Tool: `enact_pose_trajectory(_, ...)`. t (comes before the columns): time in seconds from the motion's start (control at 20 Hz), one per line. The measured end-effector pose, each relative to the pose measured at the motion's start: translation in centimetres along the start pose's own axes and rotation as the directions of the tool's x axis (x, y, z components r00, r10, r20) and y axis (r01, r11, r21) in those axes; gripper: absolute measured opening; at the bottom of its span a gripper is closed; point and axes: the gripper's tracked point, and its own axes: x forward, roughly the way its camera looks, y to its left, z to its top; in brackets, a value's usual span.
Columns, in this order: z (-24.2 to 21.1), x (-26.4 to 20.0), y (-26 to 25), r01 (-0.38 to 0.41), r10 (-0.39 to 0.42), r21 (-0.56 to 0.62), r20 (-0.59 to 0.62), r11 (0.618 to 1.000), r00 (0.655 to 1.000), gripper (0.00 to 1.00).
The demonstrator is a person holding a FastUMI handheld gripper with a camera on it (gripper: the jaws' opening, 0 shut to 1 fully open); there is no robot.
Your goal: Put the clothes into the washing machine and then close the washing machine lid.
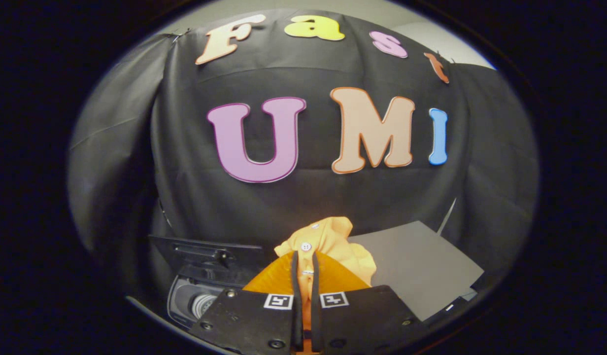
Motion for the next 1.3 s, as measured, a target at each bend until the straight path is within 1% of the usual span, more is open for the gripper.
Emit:
enact_pose_trajectory(0.15,-0.7,0.3,4.6,-0.065,0.065,0.002,-0.005,0.998,0.998,0.06)
enact_pose_trajectory(0.35,-3.4,0.8,10.8,-0.156,0.154,-0.033,-0.066,0.987,0.986,0.06)
enact_pose_trajectory(0.55,-6.3,1.8,14.9,-0.202,0.197,-0.050,-0.096,0.978,0.976,0.06)
enact_pose_trajectory(0.7,-8.4,2.6,17.8,-0.245,0.242,-0.013,-0.122,0.969,0.963,0.06)
enact_pose_trajectory(0.8,-9.4,3.2,19.5,-0.262,0.260,0.004,-0.130,0.965,0.957,0.06)
enact_pose_trajectory(1.0,-11.3,4.2,22.4,-0.284,0.276,-0.033,-0.141,0.958,0.951,0.06)
enact_pose_trajectory(1.1,-12.1,4.4,23.9,-0.304,0.299,-0.014,-0.142,0.953,0.944,0.06)
enact_pose_trajectory(1.25,-14.0,5.2,24.7,-0.302,0.297,0.003,-0.185,0.953,0.937,0.06)
enact_pose_trajectory(1.3,-14.8,5.5,24.6,-0.295,0.292,0.013,-0.196,0.955,0.936,0.09)
